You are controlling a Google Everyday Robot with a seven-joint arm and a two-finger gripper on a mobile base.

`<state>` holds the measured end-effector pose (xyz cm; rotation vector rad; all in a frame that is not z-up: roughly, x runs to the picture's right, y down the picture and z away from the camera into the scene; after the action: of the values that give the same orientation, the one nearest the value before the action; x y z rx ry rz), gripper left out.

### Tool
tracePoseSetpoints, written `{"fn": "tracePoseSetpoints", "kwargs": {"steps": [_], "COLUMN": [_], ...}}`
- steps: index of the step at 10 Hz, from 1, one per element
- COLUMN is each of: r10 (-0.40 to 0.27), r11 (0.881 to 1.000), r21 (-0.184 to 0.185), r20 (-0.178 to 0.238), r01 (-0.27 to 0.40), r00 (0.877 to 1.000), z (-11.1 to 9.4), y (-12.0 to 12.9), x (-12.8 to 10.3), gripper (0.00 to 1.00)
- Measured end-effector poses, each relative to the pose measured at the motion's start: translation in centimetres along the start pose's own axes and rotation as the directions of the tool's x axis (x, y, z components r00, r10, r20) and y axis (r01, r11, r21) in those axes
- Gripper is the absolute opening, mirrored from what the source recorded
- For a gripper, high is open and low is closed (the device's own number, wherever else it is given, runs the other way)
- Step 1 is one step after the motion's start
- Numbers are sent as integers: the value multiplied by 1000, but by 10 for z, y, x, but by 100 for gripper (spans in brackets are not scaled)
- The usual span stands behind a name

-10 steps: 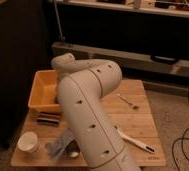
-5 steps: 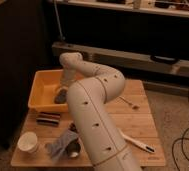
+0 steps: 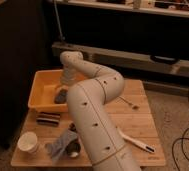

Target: Place sponge in table surface

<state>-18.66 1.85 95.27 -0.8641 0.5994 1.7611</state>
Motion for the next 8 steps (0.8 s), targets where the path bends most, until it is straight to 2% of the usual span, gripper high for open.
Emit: {"fn": "tracePoseSetpoints", "kwargs": {"steps": [1,3,6,8], "r10": [-7,-23,-54,-59], "r11": [1000,1000,997,996], "r21": [6,19,47,63], "r20": [0,-2,-6,-14], "r01": [7,23,54,60], "r00": [1000,1000,999,998], "z": [0,2,6,9], "y": [0,1,6,5], "x": [1,4,8,8], "gripper": [78,62,33,8]}}
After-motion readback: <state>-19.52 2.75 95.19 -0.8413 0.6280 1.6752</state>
